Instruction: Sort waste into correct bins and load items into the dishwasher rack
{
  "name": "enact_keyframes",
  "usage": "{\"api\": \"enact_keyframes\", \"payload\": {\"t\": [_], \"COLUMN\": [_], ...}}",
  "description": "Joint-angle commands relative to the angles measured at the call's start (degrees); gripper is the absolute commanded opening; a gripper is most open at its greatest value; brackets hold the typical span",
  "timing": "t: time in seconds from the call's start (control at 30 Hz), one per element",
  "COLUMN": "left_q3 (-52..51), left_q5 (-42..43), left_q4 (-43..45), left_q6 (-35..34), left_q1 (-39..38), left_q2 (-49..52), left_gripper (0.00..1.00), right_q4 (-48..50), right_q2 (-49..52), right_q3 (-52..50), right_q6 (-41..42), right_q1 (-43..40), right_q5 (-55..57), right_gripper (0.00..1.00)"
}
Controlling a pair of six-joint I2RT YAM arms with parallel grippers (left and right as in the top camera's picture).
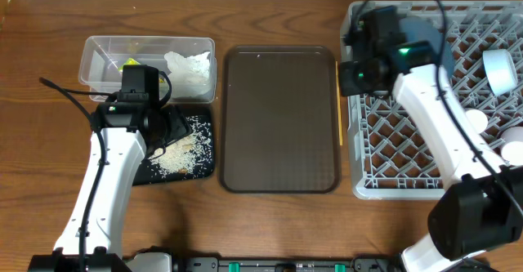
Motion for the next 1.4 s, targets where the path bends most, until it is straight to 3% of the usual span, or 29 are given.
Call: {"api": "enact_keyframes", "payload": {"t": [0.0, 0.33, 0.8, 1.2, 1.37], "left_q3": [0.44, 0.44, 0.44, 0.44, 0.44], "left_q5": [-0.48, -0.48, -0.5, -0.48, -0.5], "left_q4": [-0.2, -0.24, -0.2, -0.39, -0.39], "left_q6": [0.09, 0.11, 0.11, 0.11, 0.11], "left_q1": [0.31, 0.31, 0.31, 0.31, 0.31], "left_q2": [0.31, 0.31, 0.31, 0.31, 0.31], "left_gripper": [0.72, 0.72, 0.72, 0.72, 0.72], "right_q4": [0.48, 0.09, -5.05, -6.67, -4.26], "right_q2": [2.01, 9.57, 12.92, 12.92, 12.92], "right_q3": [0.72, 0.72, 0.5, 0.5, 0.5], "right_q6": [2.05, 10.69, 14.16, 14.19, 9.38], "right_q1": [3.45, 5.05, 2.36, -3.67, -3.82], "right_q5": [2.1, 10.51, 19.69, 22.75, 16.81], "right_gripper": [0.04, 0.01, 0.01, 0.01, 0.02]}}
